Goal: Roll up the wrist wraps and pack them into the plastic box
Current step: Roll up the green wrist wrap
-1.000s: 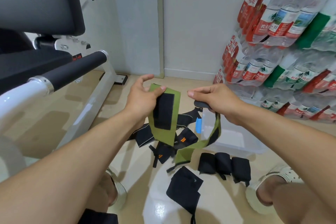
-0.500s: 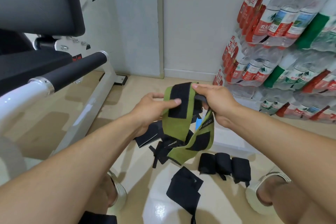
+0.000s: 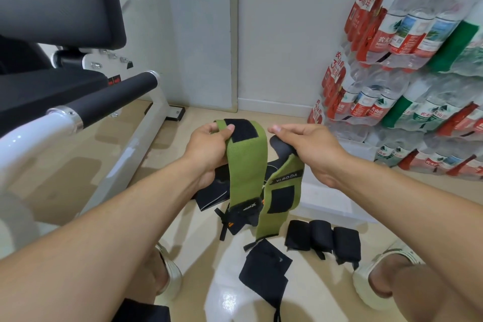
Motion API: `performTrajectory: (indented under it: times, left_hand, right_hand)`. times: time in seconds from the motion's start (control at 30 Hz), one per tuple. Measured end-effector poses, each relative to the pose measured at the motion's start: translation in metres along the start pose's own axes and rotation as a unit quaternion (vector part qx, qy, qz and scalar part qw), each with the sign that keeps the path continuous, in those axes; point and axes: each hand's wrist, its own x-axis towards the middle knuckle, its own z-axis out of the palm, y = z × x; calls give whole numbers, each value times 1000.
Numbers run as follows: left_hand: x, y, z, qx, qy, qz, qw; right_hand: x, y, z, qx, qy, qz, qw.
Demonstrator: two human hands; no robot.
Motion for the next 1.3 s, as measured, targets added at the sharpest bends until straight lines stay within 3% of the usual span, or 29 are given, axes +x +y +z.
performTrajectory:
  times: [0.13, 0.3, 0.57, 0.87, 1.0, 1.1, 1.3]
  left_hand:
    - [2, 2, -4, -5, -7, -1, 1000]
    - [-1, 0, -1, -3, -33, 20, 999]
    - [-7, -1, 5, -21, -90, 41, 995]
    - [-3, 7, 3, -43, -38, 66, 996]
    - [0, 9, -1, -62, -22, 42, 997]
    - [-4, 9, -1, -57, -54, -4, 997]
    - [-14, 1, -5, 111, -183, -85, 973]
  right_hand:
    - [-11, -3, 2, -43, -85, -25, 995]
    - [-18, 0, 9, -80, -41, -36, 995]
    - [-20, 8, 13, -19, -2, -21, 1000]
    - [-12, 8, 8, -62, 7, -40, 997]
    - [-13, 11, 13, -56, -60, -6, 997]
    - [-14, 11, 18, -12, -63, 43, 997]
    - [-8, -3, 10, 137, -25, 115, 984]
